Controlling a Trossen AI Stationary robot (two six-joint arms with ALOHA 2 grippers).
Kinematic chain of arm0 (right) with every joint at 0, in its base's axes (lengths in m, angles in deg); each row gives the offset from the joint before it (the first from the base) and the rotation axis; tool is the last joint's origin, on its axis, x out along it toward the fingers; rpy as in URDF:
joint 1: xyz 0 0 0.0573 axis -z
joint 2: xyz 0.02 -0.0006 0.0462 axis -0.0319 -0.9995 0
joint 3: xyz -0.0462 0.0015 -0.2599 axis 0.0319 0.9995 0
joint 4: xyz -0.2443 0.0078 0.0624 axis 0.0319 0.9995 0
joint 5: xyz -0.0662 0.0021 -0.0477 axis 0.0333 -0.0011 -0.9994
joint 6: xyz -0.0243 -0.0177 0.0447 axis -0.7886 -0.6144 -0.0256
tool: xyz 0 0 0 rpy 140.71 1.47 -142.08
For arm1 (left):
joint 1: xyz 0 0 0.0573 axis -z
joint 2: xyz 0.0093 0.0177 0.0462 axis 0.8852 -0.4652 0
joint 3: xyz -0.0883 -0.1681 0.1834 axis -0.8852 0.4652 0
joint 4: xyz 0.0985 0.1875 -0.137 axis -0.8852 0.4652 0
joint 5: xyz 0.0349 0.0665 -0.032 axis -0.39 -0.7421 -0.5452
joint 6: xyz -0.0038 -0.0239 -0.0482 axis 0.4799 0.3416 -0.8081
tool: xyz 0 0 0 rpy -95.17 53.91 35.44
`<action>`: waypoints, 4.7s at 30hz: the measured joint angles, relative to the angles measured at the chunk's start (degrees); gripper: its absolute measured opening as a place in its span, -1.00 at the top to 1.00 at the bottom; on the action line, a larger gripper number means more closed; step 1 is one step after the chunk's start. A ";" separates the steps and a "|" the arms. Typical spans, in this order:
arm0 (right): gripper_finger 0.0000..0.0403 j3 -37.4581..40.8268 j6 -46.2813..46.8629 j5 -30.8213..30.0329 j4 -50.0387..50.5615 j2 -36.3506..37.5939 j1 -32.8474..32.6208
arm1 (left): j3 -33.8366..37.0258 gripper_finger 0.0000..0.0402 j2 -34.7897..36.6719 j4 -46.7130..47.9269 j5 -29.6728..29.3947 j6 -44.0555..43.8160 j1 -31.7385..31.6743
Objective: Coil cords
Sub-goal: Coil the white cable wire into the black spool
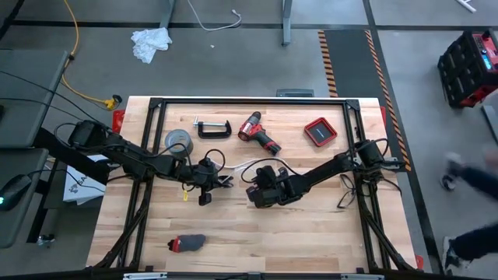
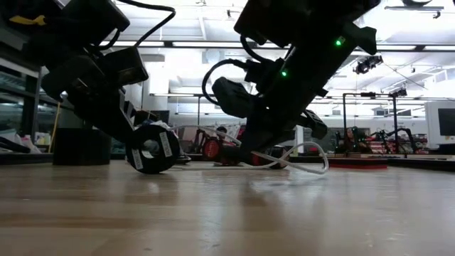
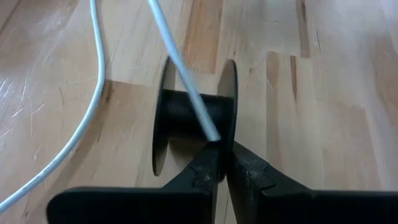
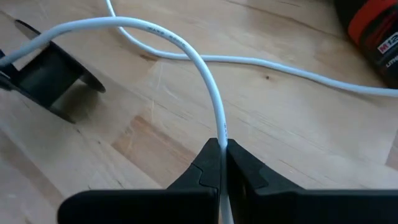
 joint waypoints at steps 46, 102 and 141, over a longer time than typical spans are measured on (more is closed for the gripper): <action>1.00 0.02 -6.00 6.76 -1.55 -2.19 0.11 | -2.45 0.11 0.11 1.69 -5.17 -3.37 -0.01; 1.00 0.02 -7.69 7.52 -4.66 -2.19 0.11 | -2.69 0.95 -7.54 -4.69 -9.41 -2.01 -1.05; 0.28 -0.13 -31.36 16.49 -0.24 32.11 10.54 | -29.90 0.98 24.10 31.40 3.81 -15.97 -2.93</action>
